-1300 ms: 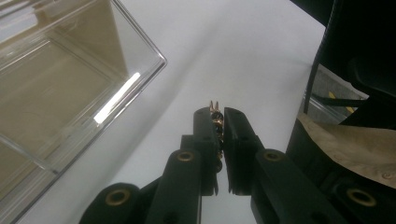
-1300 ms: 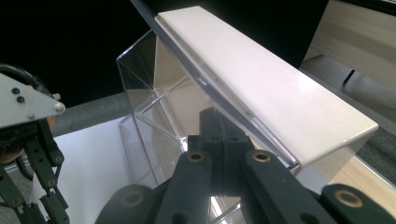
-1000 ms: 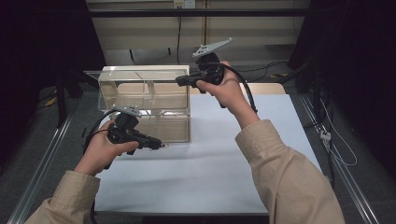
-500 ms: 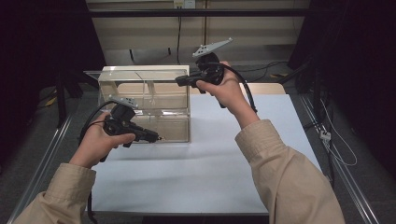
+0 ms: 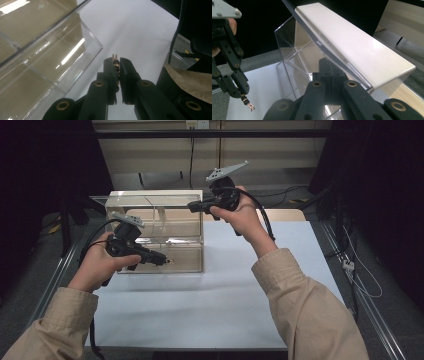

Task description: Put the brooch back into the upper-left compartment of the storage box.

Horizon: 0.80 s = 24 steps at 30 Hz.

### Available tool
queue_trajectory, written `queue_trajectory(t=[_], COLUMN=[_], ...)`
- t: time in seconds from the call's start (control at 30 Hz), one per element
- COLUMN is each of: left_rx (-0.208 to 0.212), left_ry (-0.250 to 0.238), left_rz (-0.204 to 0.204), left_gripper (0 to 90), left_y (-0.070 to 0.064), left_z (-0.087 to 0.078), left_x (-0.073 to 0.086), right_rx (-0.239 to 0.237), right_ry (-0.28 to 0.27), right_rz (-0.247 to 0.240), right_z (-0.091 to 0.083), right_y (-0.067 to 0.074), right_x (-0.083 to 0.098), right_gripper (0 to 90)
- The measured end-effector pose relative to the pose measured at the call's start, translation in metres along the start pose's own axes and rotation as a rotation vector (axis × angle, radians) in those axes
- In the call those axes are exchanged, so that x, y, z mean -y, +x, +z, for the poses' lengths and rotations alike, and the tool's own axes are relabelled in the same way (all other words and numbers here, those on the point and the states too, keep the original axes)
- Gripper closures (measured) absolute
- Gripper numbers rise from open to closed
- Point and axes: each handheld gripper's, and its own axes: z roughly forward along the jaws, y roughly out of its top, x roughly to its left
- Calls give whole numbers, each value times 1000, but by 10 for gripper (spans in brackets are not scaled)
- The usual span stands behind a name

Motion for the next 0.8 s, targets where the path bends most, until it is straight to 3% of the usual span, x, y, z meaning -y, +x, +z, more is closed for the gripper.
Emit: queue_trajectory(t=[0.8], left_rx=[-53], left_ry=[8], left_rz=[0], left_gripper=[844], left_y=[6], left_z=[-15], left_x=[-10], right_rx=[-3], right_ry=[1], right_rz=[4], right_z=[0], right_y=[0], right_x=[0], right_gripper=[900])
